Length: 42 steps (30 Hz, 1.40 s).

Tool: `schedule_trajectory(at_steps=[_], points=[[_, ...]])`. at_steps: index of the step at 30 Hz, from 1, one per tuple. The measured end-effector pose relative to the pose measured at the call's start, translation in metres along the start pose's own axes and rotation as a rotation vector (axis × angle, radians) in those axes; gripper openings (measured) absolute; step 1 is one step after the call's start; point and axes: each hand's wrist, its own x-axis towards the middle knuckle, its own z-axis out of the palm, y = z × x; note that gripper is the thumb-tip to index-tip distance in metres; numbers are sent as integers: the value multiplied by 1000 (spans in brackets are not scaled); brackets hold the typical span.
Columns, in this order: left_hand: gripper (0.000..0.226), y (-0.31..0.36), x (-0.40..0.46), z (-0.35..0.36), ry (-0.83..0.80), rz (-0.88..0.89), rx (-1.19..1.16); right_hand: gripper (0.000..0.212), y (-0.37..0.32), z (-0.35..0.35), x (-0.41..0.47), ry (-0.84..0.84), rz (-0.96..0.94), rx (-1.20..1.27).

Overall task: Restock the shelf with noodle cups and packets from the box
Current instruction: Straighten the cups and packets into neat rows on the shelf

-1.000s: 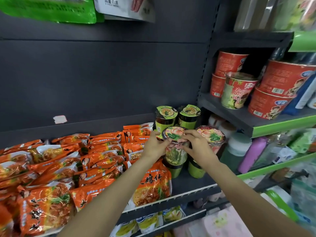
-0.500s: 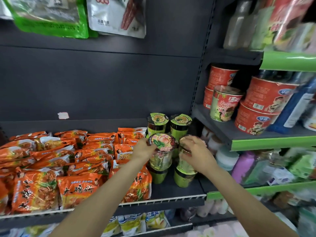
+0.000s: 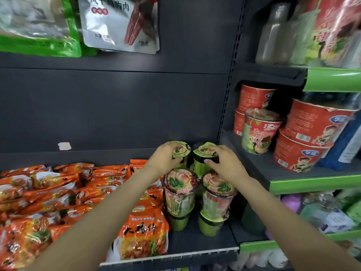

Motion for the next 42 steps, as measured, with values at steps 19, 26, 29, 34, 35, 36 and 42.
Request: schedule_trajectory(at_steps=[19, 26, 29, 34, 35, 36, 42], points=[[54, -64, 95, 35, -222, 129, 369, 82, 41, 64, 102, -302, -65, -600], [53, -61, 97, 41, -215, 129, 384, 81, 48, 58, 105, -301, -73, -659], [53, -61, 98, 41, -219, 119, 380, 87, 55, 54, 100, -311, -67, -640], [52, -60, 94, 41, -219, 121, 366, 86, 47, 62, 97, -313, -67, -535], [52, -61, 93, 41, -215, 122, 361, 83, 46, 62, 97, -320, -62, -497], [52, -61, 92, 41, -214, 121, 356, 82, 46, 60, 97, -333, -50, -449], [54, -62, 87, 40, -219, 88, 187, 74, 39, 45, 90, -273, 72, -39]])
